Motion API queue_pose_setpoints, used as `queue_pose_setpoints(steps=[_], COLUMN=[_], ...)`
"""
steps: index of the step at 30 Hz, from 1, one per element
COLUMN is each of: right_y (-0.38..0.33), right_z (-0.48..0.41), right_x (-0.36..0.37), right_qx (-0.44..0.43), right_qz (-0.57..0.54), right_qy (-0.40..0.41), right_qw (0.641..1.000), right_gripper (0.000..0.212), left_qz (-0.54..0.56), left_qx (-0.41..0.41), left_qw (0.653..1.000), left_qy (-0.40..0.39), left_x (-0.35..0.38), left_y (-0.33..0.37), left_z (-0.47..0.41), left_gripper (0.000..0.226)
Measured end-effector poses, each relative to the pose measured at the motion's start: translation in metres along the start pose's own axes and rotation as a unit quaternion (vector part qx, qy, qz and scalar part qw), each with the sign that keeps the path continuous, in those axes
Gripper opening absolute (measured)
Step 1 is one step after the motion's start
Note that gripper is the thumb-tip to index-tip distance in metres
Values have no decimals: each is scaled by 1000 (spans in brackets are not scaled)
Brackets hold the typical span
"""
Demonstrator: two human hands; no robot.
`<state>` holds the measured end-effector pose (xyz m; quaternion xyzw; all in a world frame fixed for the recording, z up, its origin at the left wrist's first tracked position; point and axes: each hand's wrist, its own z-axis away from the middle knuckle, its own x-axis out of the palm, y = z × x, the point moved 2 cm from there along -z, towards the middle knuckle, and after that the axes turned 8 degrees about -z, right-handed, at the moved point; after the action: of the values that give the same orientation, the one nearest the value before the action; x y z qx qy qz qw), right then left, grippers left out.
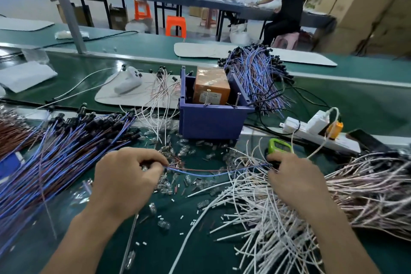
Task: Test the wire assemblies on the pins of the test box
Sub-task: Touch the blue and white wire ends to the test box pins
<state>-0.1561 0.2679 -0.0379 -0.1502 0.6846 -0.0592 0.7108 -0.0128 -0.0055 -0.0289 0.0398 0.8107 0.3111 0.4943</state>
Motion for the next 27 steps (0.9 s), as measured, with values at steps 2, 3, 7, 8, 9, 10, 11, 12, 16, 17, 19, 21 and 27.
queue_pose_setpoints(steps=[2, 3, 7, 8, 9, 10, 11, 12, 16, 17, 19, 21, 27], right_y=[1, 3, 6, 6, 8, 10, 11, 13, 13, 10, 0, -9, -8], right_z=[-5, -8, -13, -12, -11, -9, -7, -4, 2, 3, 5, 6, 0], right_x=[4, 5, 2, 0, -2, -3, -3, -4, -12, -15, -20, -23, -34], right_qx=[-10, -9, -15, -19, -27, -37, -46, -48, 17, 23, 21, 29, 155], right_qz=[6, 9, 7, -6, -21, -45, -82, -144, -526, -589, -673, -749, -928], right_qy=[-8, -12, 43, 84, 124, 155, 175, 182, 168, 176, 199, 205, 35], right_qw=[1000, 1000, 999, 996, 992, 986, 980, 972, 834, 788, 713, 630, 337], right_gripper=[35, 33, 7, 6, 6, 6, 7, 10, 10, 13, 22, 32, 13], left_qz=[24, 44, 102, 104, 100, 95, 95, 106, 199, 217, 223, 199, 177], left_qx=[2, -3, -71, -88, -100, -108, -114, -119, -119, -105, -73, -43, 0], left_qw=[1000, 999, 992, 990, 990, 989, 989, 987, 973, 969, 967, 969, 972], left_qy=[-2, -8, -28, -26, -23, -19, -15, -8, -23, -48, -102, -140, -152], left_x=[0, 1, 2, 1, -1, -2, -4, -6, -7, -6, -1, 6, 19], left_y=[-1, -3, -13, -16, -17, -19, -20, -22, -22, -18, -8, 3, 13], left_z=[0, -1, -8, -9, -9, -9, -9, -9, -10, -9, -6, -1, 6], left_gripper=[28, 28, 37, 36, 33, 30, 26, 24, 24, 25, 26, 26, 26])
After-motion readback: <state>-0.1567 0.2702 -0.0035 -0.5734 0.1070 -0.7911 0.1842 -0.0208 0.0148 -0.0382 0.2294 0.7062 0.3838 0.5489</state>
